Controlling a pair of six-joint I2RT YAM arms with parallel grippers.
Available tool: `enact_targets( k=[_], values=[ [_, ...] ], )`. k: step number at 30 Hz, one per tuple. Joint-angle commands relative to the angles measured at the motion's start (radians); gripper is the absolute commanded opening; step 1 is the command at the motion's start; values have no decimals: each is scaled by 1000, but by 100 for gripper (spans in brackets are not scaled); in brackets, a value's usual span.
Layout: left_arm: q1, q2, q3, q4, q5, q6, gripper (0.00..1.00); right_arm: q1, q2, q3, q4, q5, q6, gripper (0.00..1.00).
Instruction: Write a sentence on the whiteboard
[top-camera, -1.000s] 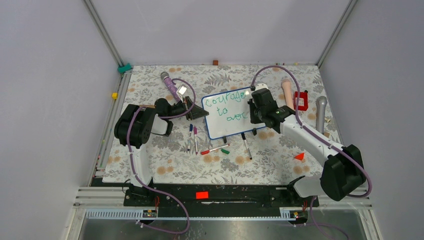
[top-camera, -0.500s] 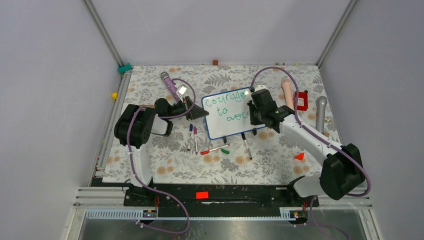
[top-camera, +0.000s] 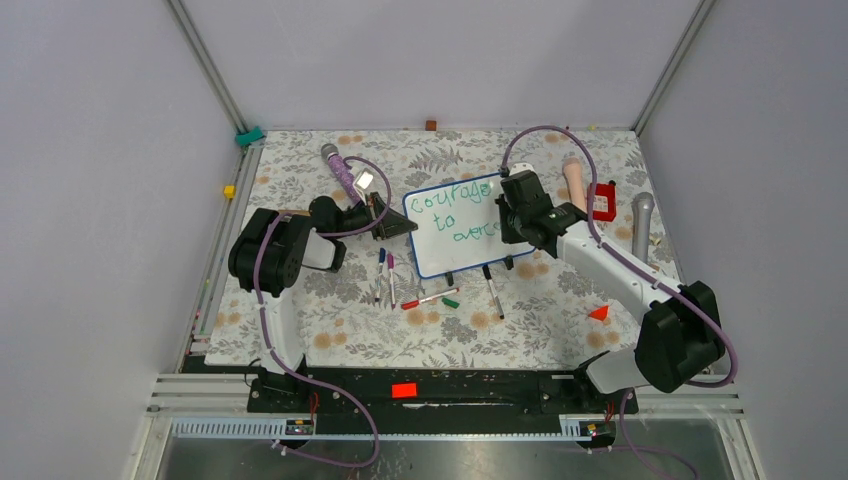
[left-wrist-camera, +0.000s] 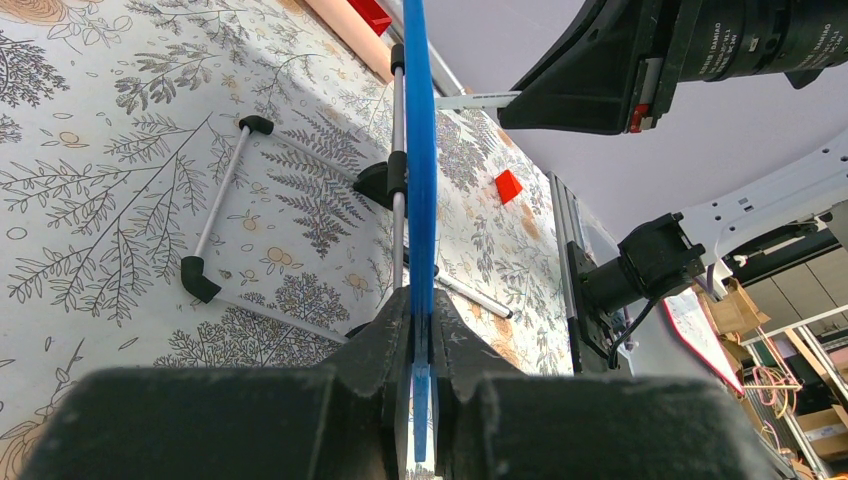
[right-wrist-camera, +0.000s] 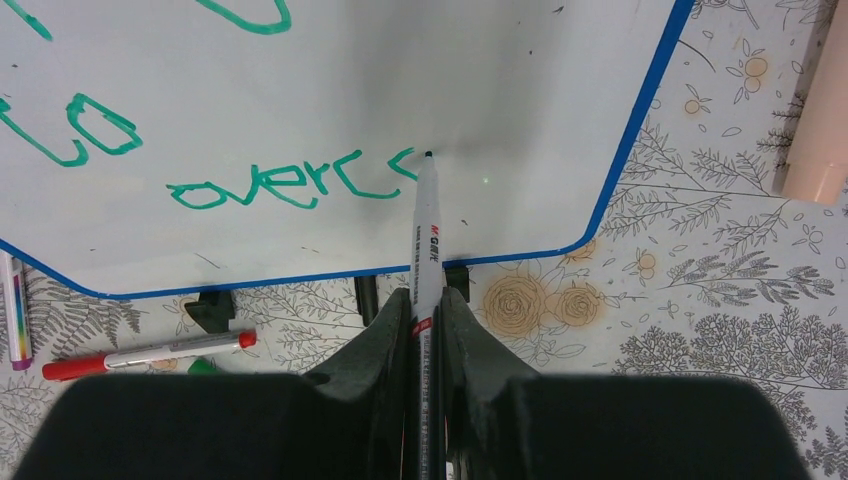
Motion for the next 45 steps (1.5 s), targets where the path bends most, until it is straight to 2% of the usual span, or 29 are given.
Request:
enact_targets(
  k=[1,14,26,45],
  values=[
    [8,5,29,60,26,0,0,-11,8,47,42,11,-11,0],
    [9,6,29,59,23,0,0,-11,-50,-27,105,-80,-15,0],
    [8,3,25,59,22,1,0,-35,-128,-54,101,-19,-40,0],
    [7,5,32,60,11,-2,0,-80,-80,-42,99,-115,-26,0]
  ],
)
